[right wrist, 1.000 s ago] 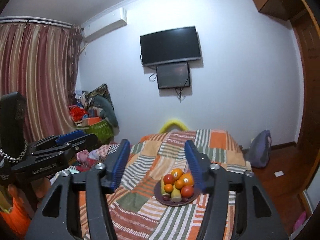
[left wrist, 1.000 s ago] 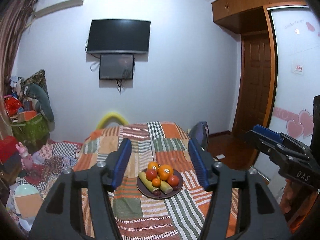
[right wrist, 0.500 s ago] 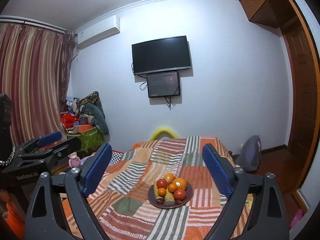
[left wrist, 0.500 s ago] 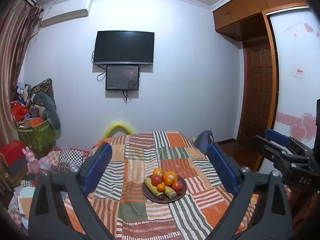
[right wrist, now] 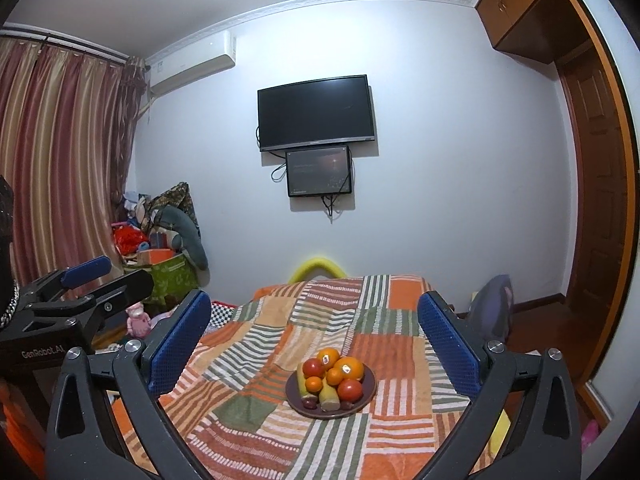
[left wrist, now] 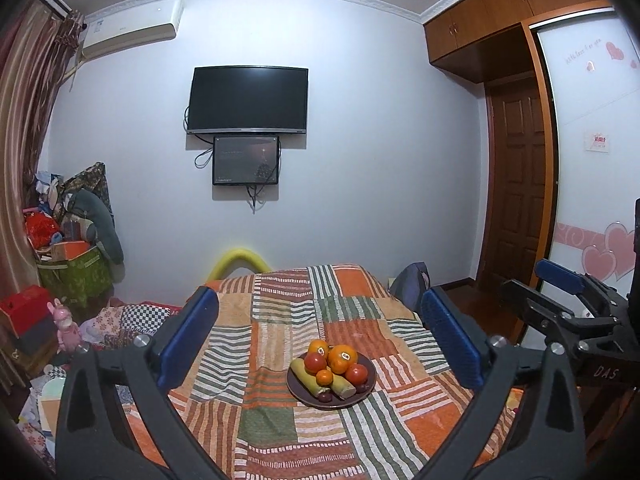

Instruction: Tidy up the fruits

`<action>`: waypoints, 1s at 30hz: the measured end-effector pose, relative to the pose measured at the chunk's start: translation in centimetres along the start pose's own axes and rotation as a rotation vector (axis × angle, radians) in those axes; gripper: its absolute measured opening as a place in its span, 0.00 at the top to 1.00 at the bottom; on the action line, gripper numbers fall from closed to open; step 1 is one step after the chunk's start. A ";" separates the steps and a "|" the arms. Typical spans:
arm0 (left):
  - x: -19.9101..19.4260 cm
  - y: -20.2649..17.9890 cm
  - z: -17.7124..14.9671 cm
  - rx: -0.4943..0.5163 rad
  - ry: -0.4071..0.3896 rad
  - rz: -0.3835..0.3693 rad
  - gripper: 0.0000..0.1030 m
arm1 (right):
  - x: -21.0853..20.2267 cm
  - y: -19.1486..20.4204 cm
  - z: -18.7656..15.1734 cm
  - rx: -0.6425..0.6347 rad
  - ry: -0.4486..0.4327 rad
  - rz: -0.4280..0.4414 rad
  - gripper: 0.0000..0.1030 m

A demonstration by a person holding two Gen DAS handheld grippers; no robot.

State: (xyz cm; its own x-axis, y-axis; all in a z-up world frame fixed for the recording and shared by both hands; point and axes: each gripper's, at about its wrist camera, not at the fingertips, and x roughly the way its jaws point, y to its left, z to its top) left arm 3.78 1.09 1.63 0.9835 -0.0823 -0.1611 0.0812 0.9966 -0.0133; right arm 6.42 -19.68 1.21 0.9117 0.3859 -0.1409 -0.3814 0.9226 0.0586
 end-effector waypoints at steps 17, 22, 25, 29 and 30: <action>0.2 0.0 0.1 -0.015 -0.002 0.012 0.00 | -0.6 0.0 0.2 0.002 -0.002 -0.017 0.00; 0.2 0.0 0.1 -0.017 -0.001 0.012 0.00 | -0.6 -0.1 0.3 0.004 0.000 -0.019 0.00; 0.3 0.1 -0.1 -0.016 0.002 0.014 0.00 | -0.6 -0.1 0.3 0.006 0.001 -0.018 0.00; 0.4 0.1 -0.3 -0.018 0.008 0.009 0.00 | -0.5 -0.2 0.3 0.008 0.002 -0.020 0.00; 0.4 0.1 -0.3 -0.019 0.008 0.009 0.00 | -0.4 -0.1 0.3 0.008 0.002 -0.021 0.00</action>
State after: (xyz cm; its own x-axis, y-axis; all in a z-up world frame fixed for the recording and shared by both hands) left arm 4.17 1.17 1.30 0.9828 -0.0733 -0.1695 0.0691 0.9971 -0.0305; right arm 6.13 -19.98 1.59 0.9191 0.3667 -0.1445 -0.3612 0.9303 0.0635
